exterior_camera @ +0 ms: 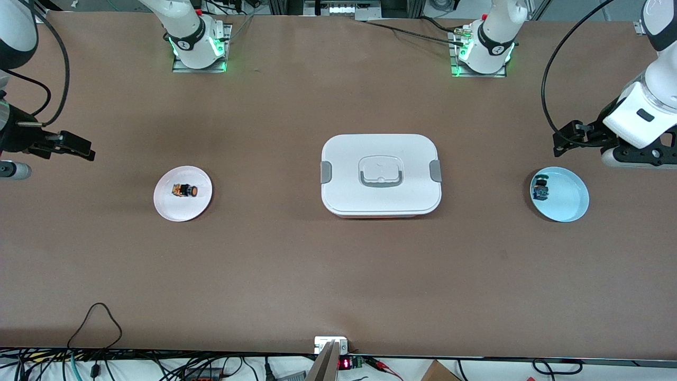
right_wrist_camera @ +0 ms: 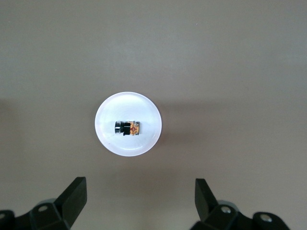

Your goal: Transfer orange switch to right arm and place

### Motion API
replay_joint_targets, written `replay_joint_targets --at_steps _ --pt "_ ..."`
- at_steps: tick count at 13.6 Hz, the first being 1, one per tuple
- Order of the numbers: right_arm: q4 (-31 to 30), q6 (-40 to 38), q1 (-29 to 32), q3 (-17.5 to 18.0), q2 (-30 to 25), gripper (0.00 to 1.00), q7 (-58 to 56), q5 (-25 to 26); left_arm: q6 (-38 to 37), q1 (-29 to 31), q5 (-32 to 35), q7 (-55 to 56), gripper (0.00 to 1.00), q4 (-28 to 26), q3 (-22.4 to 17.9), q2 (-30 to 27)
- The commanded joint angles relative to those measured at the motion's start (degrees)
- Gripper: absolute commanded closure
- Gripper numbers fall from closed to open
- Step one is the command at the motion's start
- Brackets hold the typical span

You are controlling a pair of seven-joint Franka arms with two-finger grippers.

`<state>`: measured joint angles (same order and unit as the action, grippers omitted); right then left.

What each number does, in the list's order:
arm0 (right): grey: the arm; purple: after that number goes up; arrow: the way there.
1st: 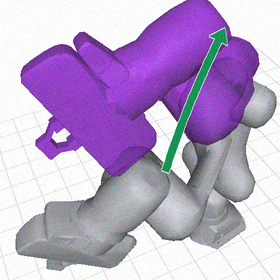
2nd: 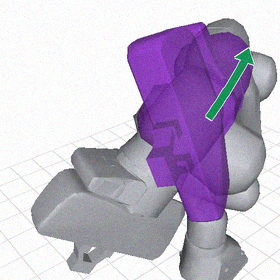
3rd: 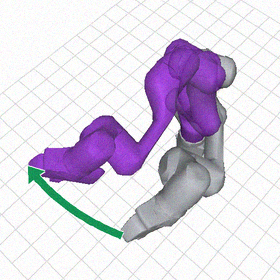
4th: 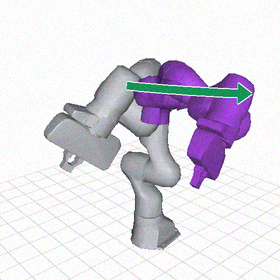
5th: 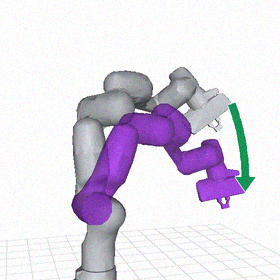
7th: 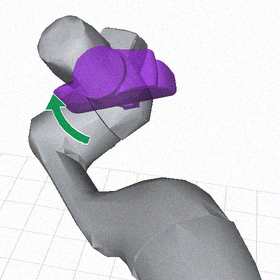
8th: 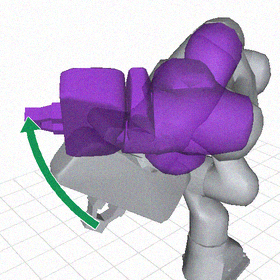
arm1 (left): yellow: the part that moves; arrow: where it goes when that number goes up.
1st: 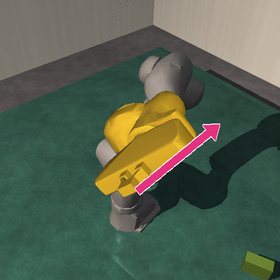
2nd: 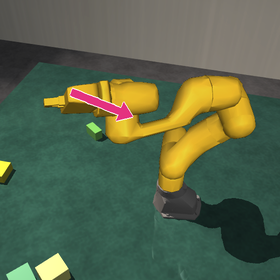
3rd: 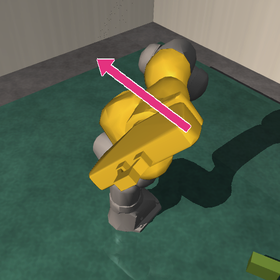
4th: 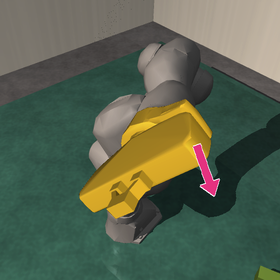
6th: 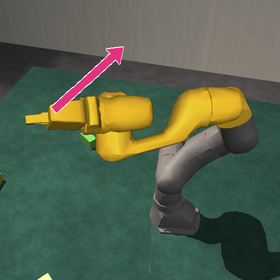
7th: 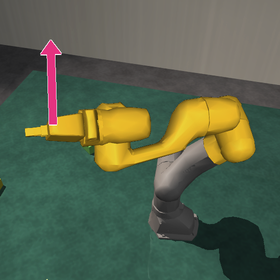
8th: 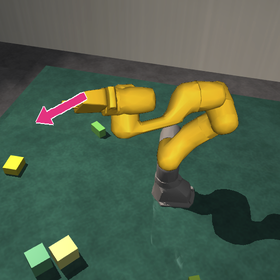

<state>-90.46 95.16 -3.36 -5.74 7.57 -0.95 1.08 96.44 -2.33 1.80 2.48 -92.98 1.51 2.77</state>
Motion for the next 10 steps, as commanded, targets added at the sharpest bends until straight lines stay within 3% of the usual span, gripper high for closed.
replay_joint_targets --at_steps 1,10 --pt "-4.81 1.61 -0.15 0.37 -3.96 0.0 -0.64 1.03 -0.38 -0.13 1.02 -1.16 0.0 -0.71 -0.11 -1.01" --pt "-1.22 -1.11 -0.06 0.46 -4.76 0.0 -0.02 -0.12 -0.47 -0.13 1.02 -1.16 0.0 -0.71 -0.11 -1.01"
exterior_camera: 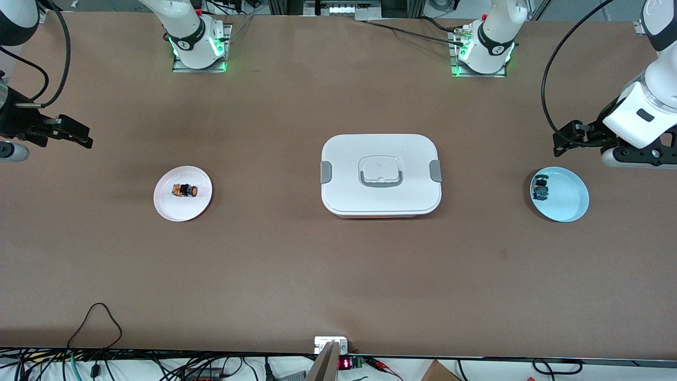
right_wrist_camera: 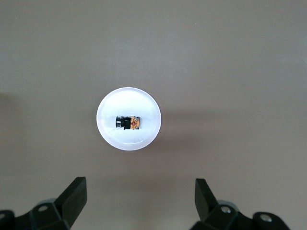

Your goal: Transfer orange switch to right arm and place

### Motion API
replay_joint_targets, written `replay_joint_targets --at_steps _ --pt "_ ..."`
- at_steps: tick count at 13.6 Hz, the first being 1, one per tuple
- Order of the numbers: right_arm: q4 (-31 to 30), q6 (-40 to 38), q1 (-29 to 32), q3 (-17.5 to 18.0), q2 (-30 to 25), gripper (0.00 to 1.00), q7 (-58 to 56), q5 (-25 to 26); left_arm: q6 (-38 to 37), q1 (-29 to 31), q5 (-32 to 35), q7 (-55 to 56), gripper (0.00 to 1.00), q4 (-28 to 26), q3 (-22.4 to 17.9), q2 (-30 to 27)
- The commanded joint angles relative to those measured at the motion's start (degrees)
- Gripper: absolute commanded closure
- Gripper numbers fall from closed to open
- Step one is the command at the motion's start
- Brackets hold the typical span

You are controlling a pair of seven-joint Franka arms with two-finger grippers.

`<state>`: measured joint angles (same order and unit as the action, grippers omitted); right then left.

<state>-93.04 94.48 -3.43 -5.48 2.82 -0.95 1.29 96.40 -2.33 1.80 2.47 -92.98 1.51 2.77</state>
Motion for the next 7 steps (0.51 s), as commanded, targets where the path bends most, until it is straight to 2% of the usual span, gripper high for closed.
replay_joint_targets --at_steps 1,7 --pt "2.59 -0.7 0.09 0.21 0.34 0.0 -0.19 -0.41 -0.42 -0.13 1.02 -1.16 0.0 -0.63 -0.11 -1.01" --pt "2.86 -0.88 -0.52 0.3 0.34 0.0 -0.72 -0.32 -0.68 -0.13 1.02 -1.16 0.0 -0.63 -0.11 -1.01"
